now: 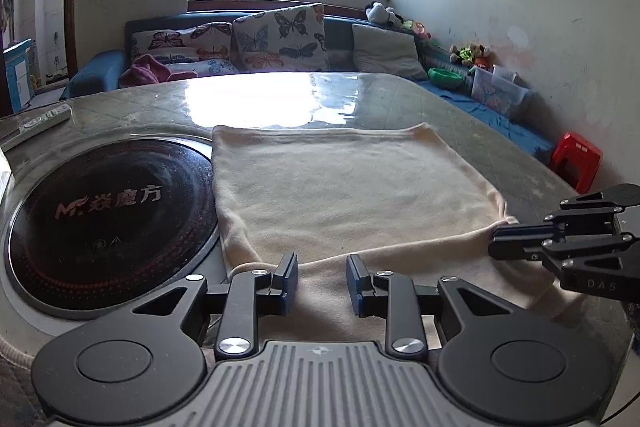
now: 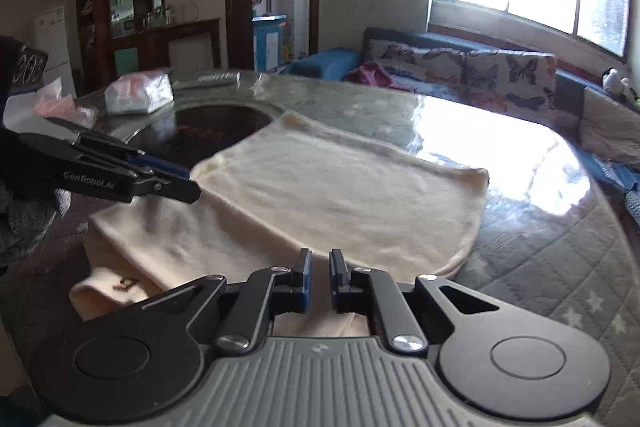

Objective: Fold clothes

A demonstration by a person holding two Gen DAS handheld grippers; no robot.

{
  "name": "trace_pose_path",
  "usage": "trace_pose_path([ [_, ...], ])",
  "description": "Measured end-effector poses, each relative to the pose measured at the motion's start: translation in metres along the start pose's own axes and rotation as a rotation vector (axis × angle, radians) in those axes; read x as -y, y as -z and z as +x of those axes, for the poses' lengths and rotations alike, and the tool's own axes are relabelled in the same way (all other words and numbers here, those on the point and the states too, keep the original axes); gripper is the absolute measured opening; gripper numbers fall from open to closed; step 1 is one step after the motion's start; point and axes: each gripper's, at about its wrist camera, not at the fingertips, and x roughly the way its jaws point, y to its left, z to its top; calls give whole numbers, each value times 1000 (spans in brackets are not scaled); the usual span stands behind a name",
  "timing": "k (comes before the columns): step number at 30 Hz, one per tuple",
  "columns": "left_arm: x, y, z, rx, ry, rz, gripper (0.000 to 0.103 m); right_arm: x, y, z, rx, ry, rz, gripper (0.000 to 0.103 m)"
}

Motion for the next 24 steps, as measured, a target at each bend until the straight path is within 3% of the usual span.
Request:
trace_pose_path([
  [7,6,4,-24,24,20,40,30,-8,5,-23,16,-24,-40,8],
  [11,13,16,-42,22,7,120,30,-9,16,-23,-30,-35,-36,9],
  [15,24,33,-66,35,-25,265,42,-8,18,-33,-20,-35,-23,13],
  [24,65,83,-81,60,-20,638,43,-10,27,-53,-34,-4,-51,18],
])
